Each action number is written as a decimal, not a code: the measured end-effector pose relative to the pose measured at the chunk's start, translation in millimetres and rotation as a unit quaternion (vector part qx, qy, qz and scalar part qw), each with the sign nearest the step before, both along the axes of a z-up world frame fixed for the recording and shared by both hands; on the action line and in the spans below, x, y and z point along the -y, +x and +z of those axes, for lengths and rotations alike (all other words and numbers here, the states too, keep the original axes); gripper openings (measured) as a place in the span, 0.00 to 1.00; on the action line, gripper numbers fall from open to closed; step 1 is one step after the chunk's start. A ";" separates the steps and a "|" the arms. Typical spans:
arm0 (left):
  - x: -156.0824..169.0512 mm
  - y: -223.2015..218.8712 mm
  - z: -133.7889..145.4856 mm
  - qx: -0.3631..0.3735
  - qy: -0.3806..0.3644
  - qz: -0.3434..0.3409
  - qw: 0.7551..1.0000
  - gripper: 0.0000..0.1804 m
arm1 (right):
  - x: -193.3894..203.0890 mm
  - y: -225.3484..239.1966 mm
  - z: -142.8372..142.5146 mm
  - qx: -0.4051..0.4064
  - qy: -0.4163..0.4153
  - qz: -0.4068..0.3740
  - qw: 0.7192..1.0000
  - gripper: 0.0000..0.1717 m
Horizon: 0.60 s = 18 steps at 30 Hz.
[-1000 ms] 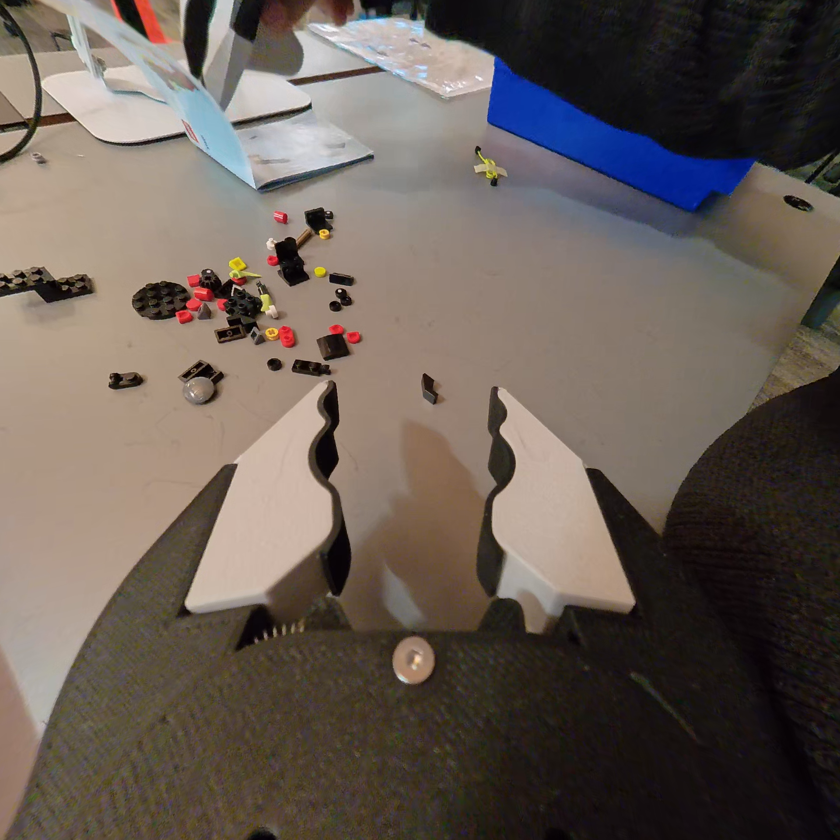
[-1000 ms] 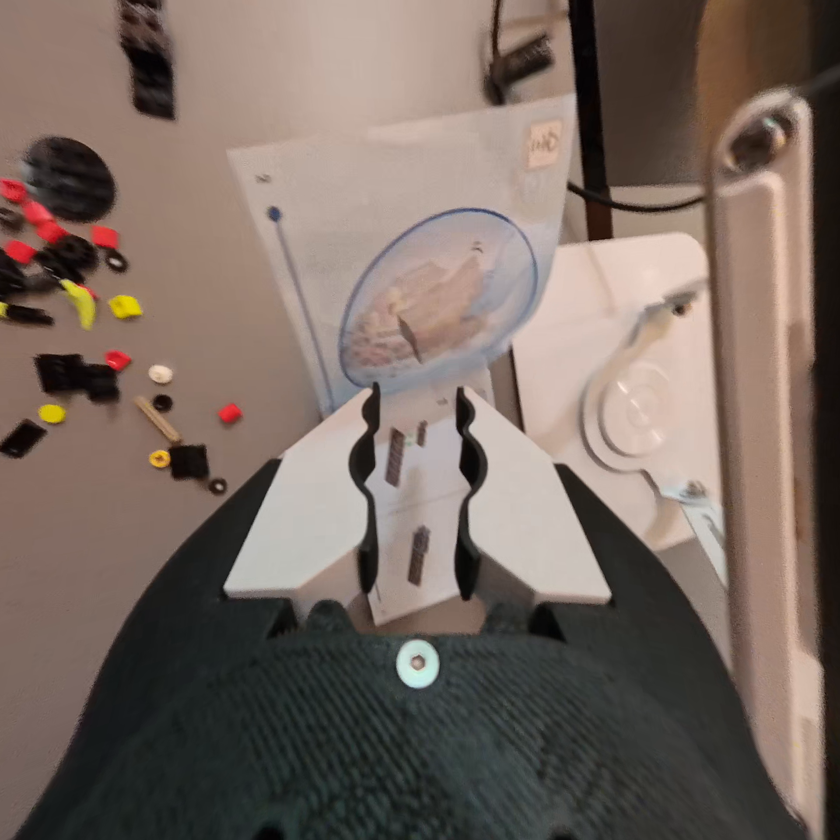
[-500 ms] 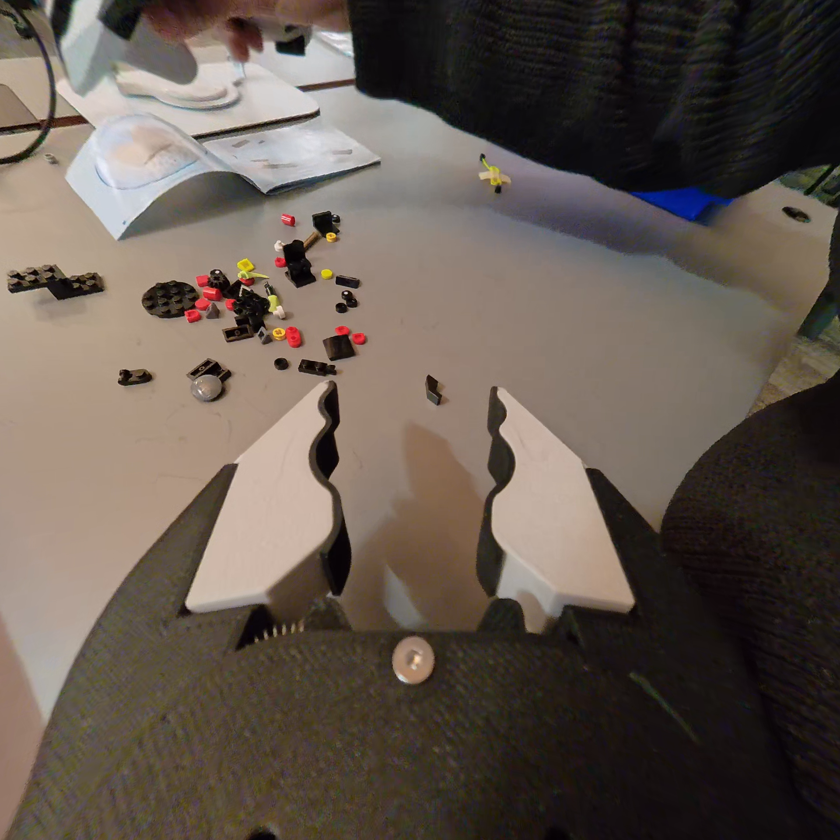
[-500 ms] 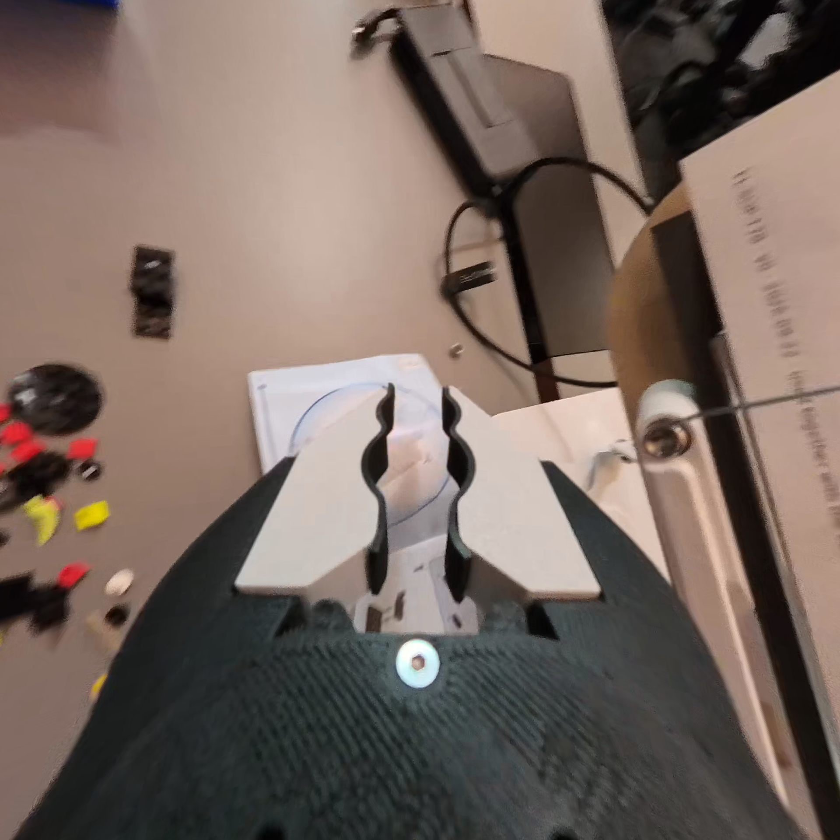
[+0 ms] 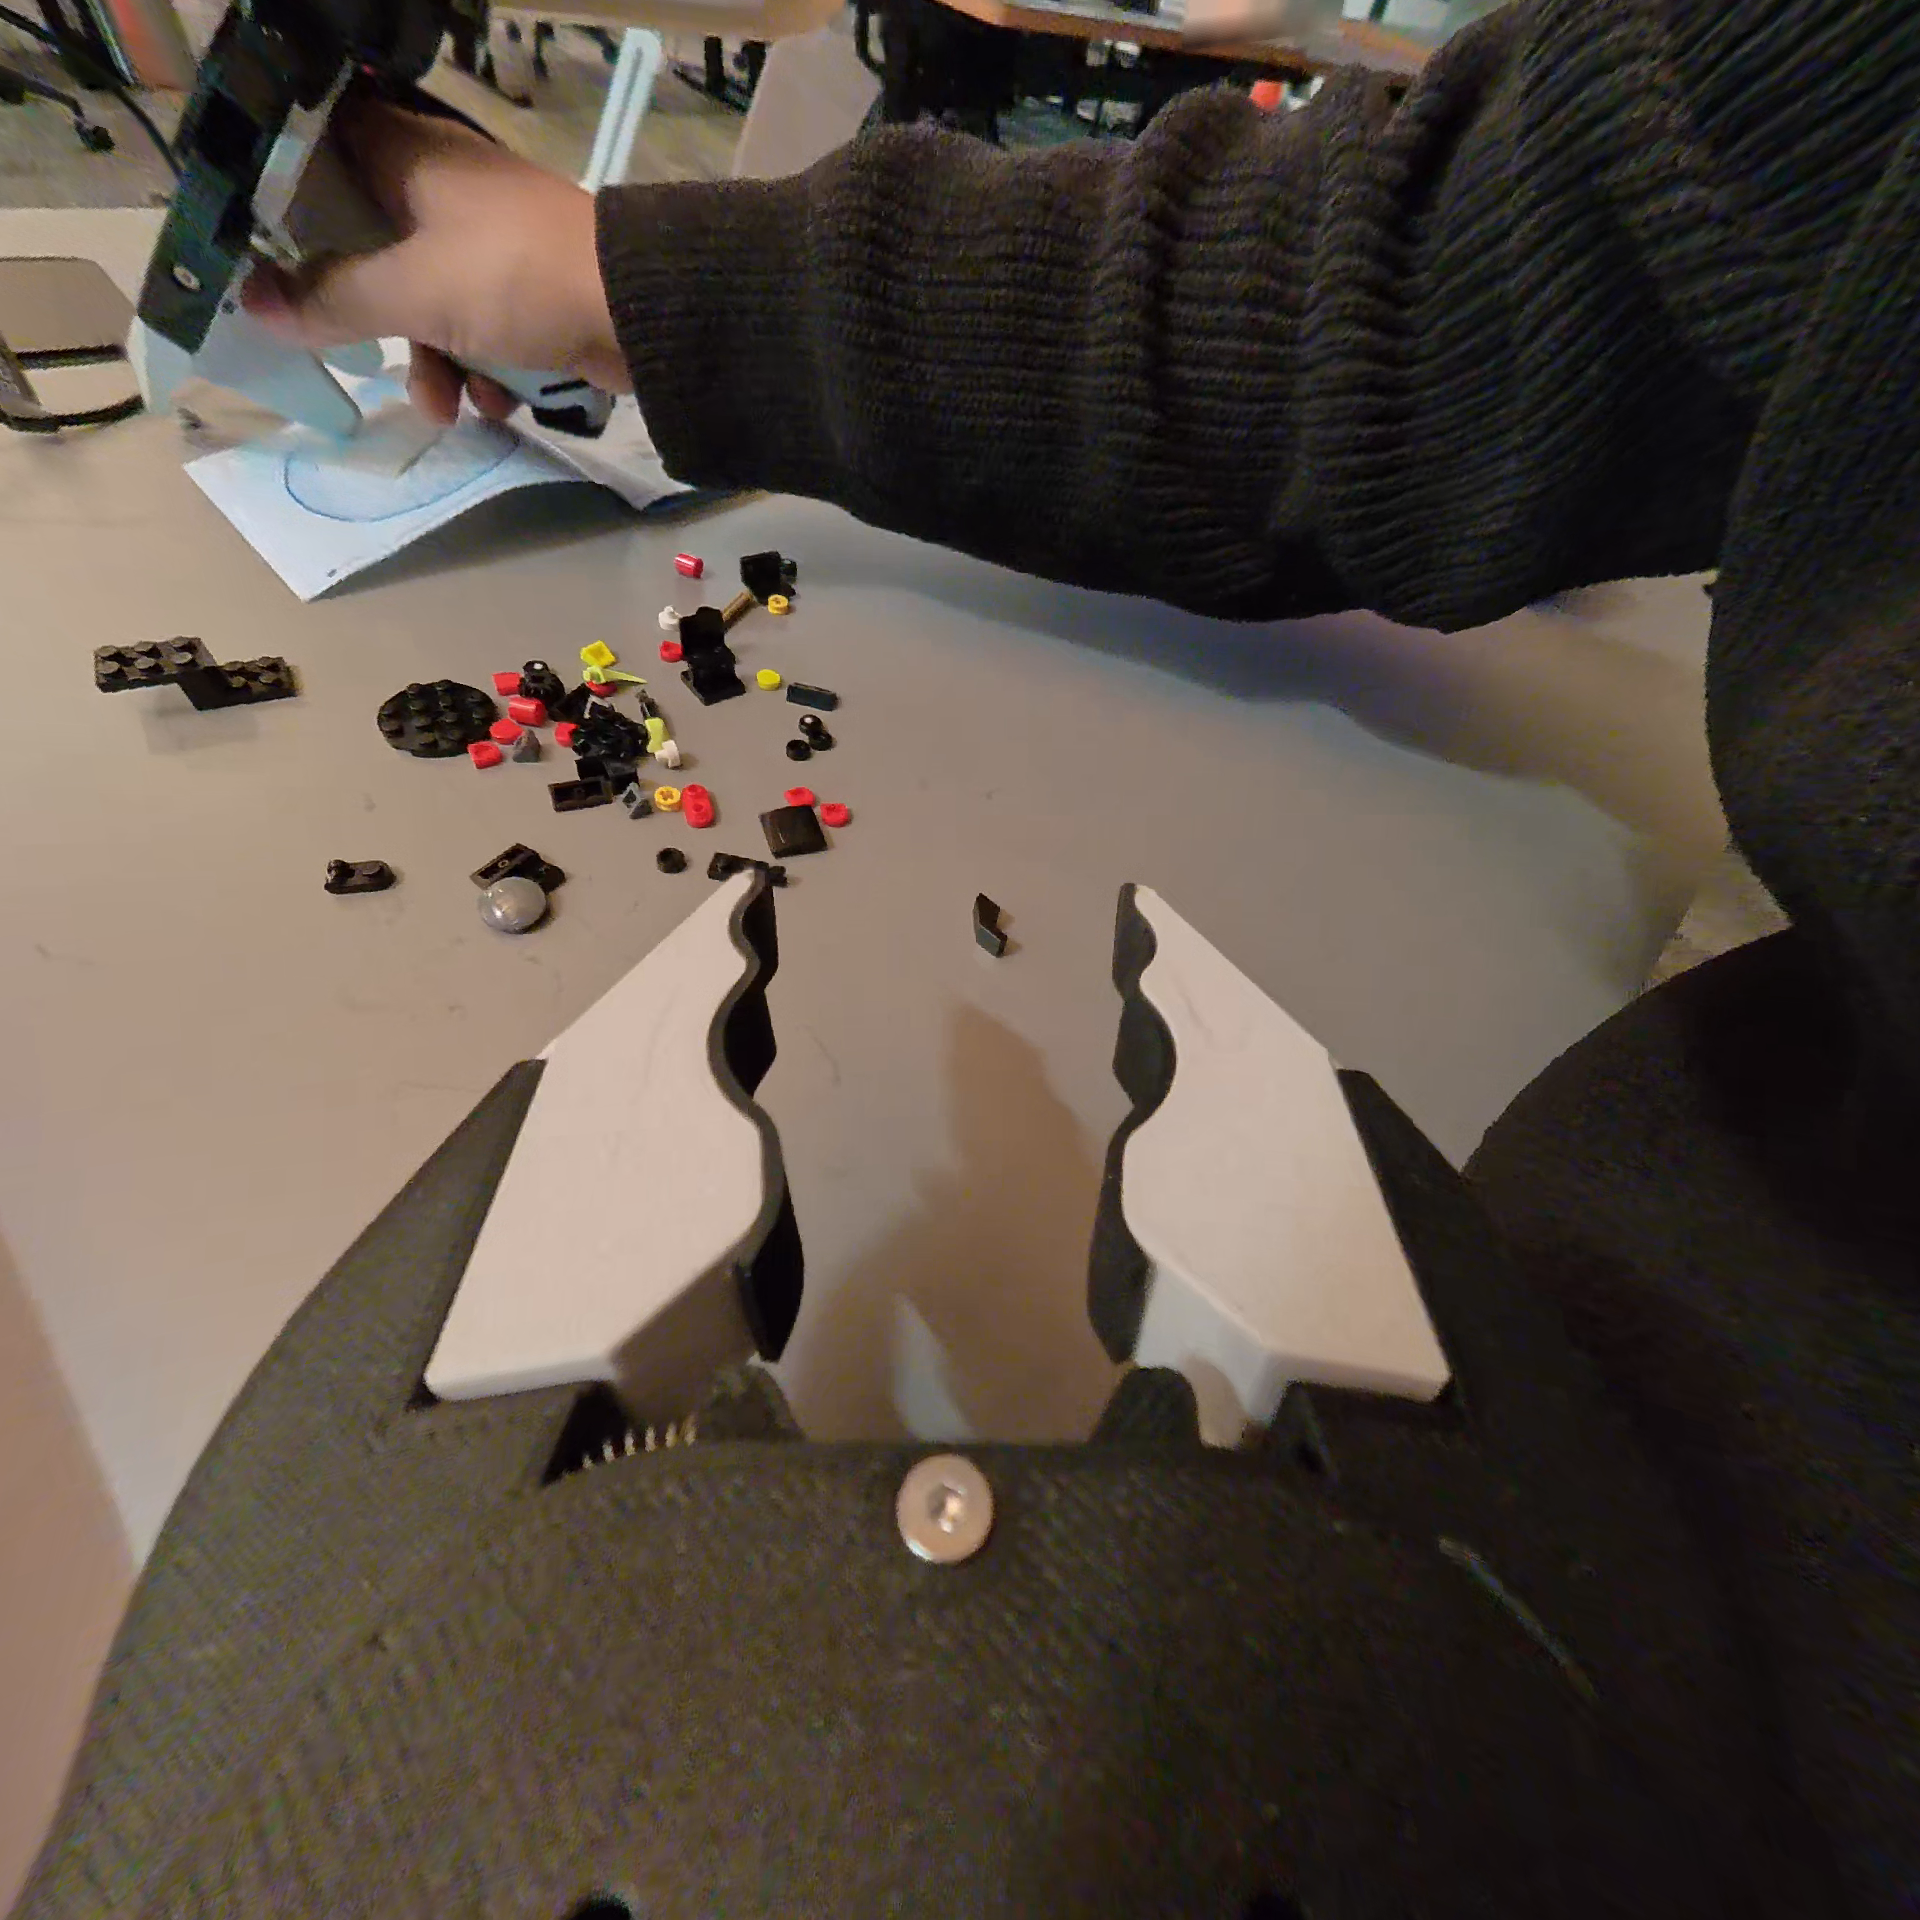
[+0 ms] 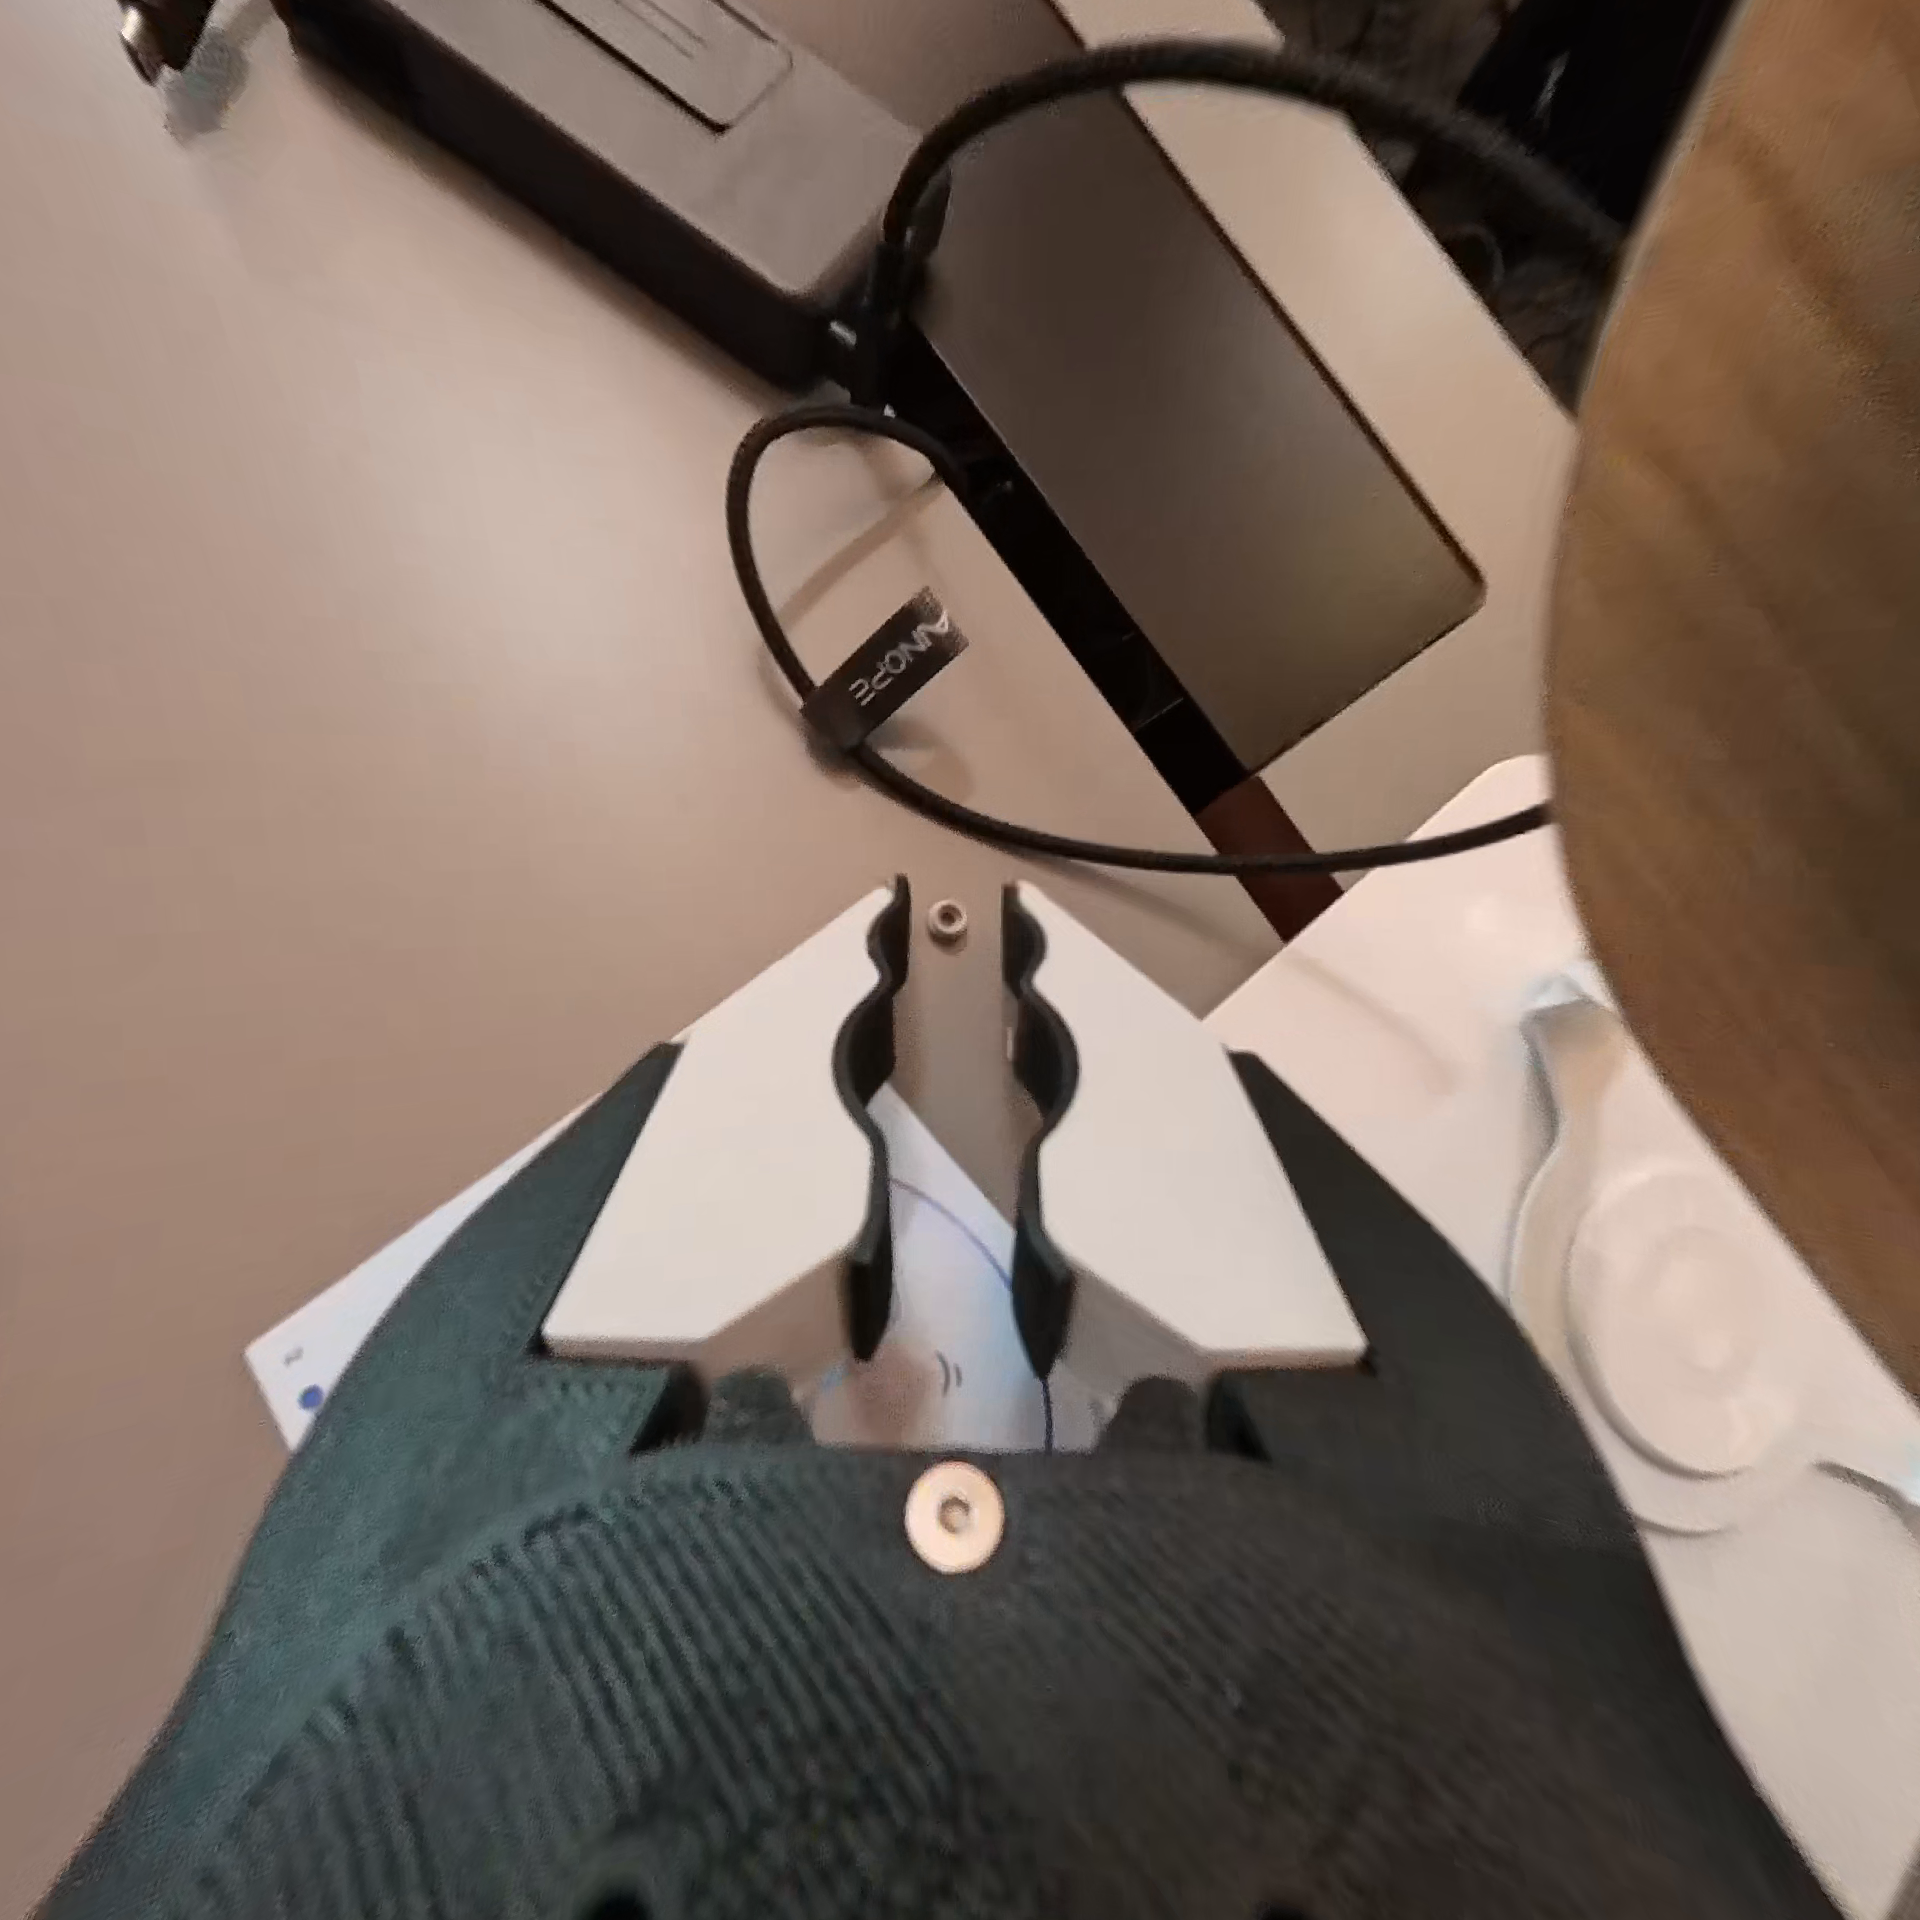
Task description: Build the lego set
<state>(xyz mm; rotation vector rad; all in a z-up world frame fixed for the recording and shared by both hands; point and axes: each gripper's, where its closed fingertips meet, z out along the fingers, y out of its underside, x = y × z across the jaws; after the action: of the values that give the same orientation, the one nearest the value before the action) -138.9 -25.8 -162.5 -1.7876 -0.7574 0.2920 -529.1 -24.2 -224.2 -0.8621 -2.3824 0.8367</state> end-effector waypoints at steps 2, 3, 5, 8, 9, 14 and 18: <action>2.4 -0.6 3.1 0.001 0.009 0.002 1.000 0.35 | 0.3 0.5 -5.7 0.016 0.000 -0.004 1.000 0.03; 3.5 -0.8 4.6 0.002 0.013 0.004 1.000 0.34 | 1.3 1.4 -5.8 0.020 -0.001 -0.004 1.000 0.03; 5.4 -1.0 7.3 0.002 0.020 0.006 1.000 0.34 | 6.0 6.8 -4.2 0.026 0.000 0.014 1.000 0.03; 6.5 -0.6 11.2 0.000 0.027 0.007 1.000 0.34 | 17.4 22.7 16.3 -0.003 -0.011 0.053 0.999 0.03; 6.4 -0.1 12.0 -0.001 0.027 0.007 1.000 0.34 | 21.7 32.1 27.1 -0.014 -0.017 0.071 0.997 0.03; 4.4 2.3 13.8 -0.012 0.018 0.005 1.000 0.33 | 24.8 113.6 71.4 -0.024 -0.055 0.155 0.986 0.03; -1.2 5.9 11.8 -0.013 0.011 -0.003 1.000 0.33 | -6.2 188.0 52.6 0.015 -0.033 0.175 0.984 0.03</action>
<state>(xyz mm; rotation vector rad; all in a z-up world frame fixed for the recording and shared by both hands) -133.0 -24.5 -150.7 -1.7617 -0.7341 0.3009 -341.0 -18.0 -171.6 -0.4853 -2.5863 1.0449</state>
